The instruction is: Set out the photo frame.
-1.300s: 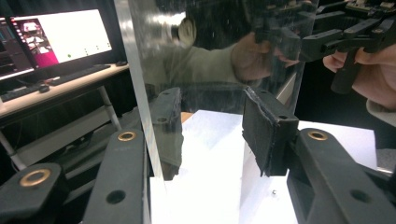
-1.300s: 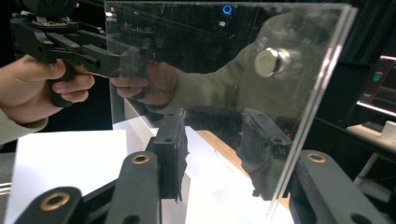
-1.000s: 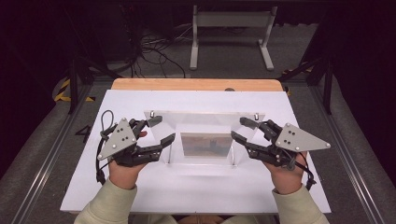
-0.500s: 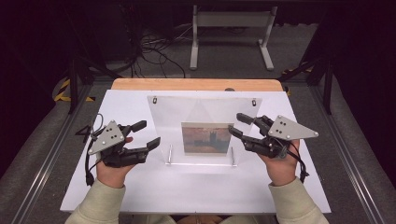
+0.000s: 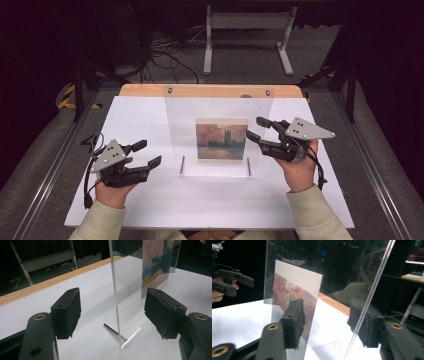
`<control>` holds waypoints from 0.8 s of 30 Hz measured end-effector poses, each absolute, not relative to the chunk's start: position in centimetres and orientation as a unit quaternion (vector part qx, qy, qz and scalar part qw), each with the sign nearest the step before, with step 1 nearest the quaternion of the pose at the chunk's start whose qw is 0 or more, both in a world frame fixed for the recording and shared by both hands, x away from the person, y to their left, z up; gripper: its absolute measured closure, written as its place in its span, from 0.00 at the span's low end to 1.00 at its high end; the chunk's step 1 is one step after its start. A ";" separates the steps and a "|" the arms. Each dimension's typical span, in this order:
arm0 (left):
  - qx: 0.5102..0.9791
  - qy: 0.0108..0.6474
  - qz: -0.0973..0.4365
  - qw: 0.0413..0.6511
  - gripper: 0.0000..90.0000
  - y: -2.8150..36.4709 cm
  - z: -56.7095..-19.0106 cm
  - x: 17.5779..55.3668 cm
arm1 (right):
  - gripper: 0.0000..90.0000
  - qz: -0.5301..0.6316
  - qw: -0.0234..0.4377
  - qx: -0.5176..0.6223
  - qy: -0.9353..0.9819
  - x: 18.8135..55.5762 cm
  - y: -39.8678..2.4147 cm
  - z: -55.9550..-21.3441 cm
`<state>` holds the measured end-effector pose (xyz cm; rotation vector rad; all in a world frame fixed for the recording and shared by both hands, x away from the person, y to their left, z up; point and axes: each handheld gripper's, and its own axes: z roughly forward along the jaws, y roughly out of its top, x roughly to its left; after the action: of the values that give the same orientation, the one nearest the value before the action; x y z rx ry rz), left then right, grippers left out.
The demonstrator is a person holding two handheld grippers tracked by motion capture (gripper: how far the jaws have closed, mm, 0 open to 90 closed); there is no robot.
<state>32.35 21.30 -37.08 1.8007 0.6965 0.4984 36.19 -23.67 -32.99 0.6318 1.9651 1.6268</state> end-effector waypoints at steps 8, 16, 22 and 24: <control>0.761 0.295 0.207 0.539 0.32 21.7 -37.6 32.4 | 0.29 0.586 0.255 0.255 0.726 35.4 -24.4 -32.4; 0.762 0.301 0.207 0.535 0.31 22.8 -38.1 32.2 | 0.25 0.562 0.252 0.257 0.745 34.2 -26.4 -31.9; 0.767 0.304 0.202 0.528 0.28 23.6 -38.8 32.2 | 0.20 0.537 0.247 0.269 0.761 33.4 -27.7 -32.2; 0.768 0.301 0.203 0.528 0.28 23.8 -39.1 32.2 | 0.17 0.532 0.249 0.282 0.758 33.1 -28.3 -32.5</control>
<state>32.22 23.82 -39.09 1.8343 0.7203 0.4855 33.12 -28.31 -32.52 0.7678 2.0657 1.4504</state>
